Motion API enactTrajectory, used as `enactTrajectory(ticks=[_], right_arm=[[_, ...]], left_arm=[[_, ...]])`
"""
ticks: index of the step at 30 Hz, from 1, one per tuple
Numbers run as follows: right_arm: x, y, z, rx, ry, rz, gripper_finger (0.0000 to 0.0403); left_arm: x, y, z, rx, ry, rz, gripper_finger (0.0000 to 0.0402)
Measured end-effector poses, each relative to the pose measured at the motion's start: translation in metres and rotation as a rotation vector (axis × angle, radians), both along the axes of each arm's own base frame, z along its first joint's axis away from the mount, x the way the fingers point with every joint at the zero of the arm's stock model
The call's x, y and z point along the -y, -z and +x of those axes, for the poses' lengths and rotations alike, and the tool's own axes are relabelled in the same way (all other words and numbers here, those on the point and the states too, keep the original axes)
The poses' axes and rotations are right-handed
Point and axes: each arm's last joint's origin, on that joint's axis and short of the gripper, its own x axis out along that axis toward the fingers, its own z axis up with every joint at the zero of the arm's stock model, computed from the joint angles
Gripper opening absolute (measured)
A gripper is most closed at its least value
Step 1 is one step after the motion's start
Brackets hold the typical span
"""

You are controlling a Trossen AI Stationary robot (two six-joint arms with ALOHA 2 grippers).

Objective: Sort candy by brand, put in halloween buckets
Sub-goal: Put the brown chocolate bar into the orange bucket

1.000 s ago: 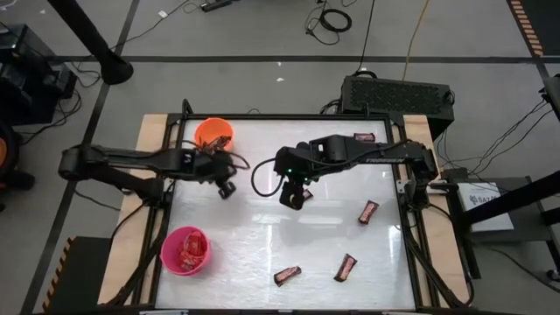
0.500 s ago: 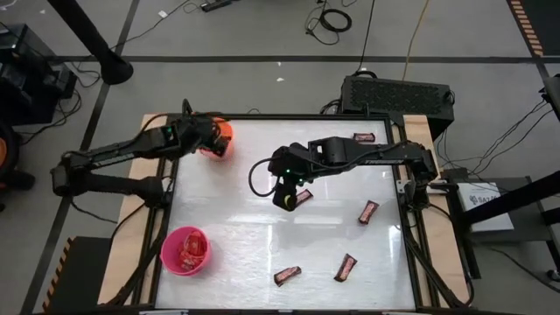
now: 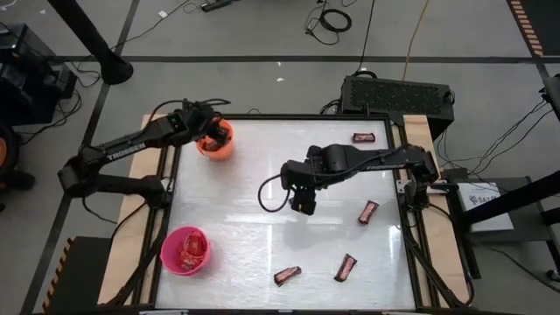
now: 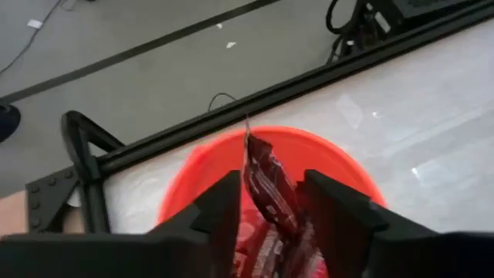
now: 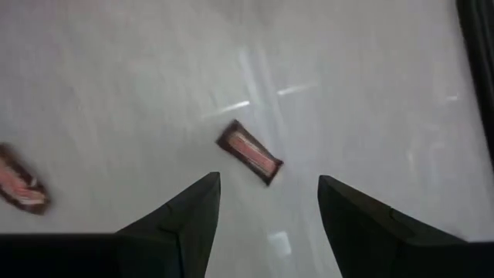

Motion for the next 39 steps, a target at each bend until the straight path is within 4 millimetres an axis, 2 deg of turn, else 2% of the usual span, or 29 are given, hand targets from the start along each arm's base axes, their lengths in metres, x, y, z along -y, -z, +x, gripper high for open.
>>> enactTrajectory(ticks=[6, 12, 16, 21, 24, 28, 33, 39], right_arm=[[-0.018, 0.001, -0.008, -0.053, 0.000, 0.002, 0.0210], [-0.035, 0.002, -0.020, -0.119, -0.015, -0.004, 0.0210], [-0.045, -0.002, -0.025, -0.099, -0.010, 0.014, 0.0210], [-0.056, -0.011, -0.034, -0.062, -0.005, 0.036, 0.0210], [-0.059, -0.017, -0.040, -0.047, 0.005, 0.047, 0.0210], [-0.058, -0.023, -0.046, -0.020, 0.041, 0.064, 0.0210], [-0.061, -0.025, -0.048, -0.009, 0.069, 0.076, 0.0210], [-0.068, -0.024, -0.049, -0.005, 0.082, 0.086, 0.0210]], left_arm=[[-0.006, 0.000, -0.005, -0.010, -0.007, -0.003, 0.0210], [-0.002, -0.001, 0.003, 0.080, 0.104, -0.065, 0.0228], [0.013, -0.008, 0.023, 0.251, 0.326, -0.122, 0.0228], [0.053, -0.006, 0.071, 0.354, 0.602, -0.114, 0.0228], [0.075, 0.008, 0.101, 0.367, 0.715, -0.109, 0.0228], [0.097, 0.035, 0.136, 0.371, 0.821, -0.131, 0.0228], [0.116, 0.073, 0.173, 0.241, 0.985, -0.164, 0.0228], [0.131, 0.117, 0.206, 0.116, 1.082, -0.181, 0.0228]])
